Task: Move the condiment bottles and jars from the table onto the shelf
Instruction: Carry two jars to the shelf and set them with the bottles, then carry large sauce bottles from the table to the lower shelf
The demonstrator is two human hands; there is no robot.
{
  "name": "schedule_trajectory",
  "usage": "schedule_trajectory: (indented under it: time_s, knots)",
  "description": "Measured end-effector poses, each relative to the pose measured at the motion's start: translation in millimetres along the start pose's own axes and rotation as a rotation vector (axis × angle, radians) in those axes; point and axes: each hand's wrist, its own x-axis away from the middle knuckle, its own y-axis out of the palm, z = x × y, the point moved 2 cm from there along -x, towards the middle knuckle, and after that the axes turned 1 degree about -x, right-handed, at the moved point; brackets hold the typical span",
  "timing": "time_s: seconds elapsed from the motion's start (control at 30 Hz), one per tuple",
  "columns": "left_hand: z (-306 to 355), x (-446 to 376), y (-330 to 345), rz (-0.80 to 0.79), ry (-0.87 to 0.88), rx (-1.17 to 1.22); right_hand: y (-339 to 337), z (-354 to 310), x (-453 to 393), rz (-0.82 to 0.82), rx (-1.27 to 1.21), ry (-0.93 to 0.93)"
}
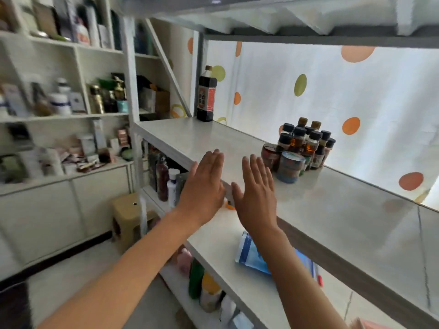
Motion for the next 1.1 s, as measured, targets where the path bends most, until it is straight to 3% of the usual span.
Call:
schedule_trajectory:
  time_s: [0.2, 0.63, 1.1]
  knots:
    - [-31, 121, -44, -0.034, -0.277, -0.103, 33, -87, 68, -0.233, -0.104, -0.219]
    - [-118, 390, -168, 0.08, -0.8, -0.382, 60, -327, 225, -0.423, -0.417, -0.685]
    - [-151, 733, -351, 0.248, -1.346, -0.561, 4, -638, 495, -0.672, -0.685, -1.173]
